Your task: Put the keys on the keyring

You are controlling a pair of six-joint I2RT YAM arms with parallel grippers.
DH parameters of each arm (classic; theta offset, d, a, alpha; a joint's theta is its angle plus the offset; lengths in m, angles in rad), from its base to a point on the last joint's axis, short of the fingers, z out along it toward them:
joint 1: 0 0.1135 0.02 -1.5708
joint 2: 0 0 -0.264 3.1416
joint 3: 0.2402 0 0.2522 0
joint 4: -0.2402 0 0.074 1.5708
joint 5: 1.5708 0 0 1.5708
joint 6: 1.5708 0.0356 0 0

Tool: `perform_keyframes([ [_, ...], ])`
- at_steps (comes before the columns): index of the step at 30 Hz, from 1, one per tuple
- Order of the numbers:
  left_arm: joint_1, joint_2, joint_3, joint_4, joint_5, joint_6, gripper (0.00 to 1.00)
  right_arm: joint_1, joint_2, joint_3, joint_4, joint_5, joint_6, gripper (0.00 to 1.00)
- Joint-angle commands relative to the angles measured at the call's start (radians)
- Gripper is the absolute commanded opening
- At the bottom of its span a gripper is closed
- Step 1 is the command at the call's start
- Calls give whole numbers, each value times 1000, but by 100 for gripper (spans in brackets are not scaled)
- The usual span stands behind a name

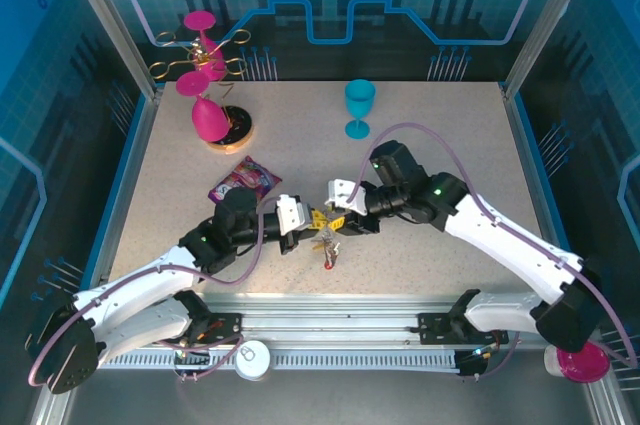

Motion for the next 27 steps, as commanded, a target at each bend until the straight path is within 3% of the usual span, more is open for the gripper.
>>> perform_keyframes([
  [1,-3,-26,-20,120,-25,13,0,-69,-95,-69,125,-53,154,39],
  [8,-5,-30,-48,188,-27,-10,0,-91,-132,-177,227,-121,324,38],
  [17,-5,-31,-58,219,-3,-30,0,-92,-82,-178,275,-173,360,30],
  [27,-6,-28,-76,291,-7,-65,0,-91,-57,-181,259,-199,356,11],
])
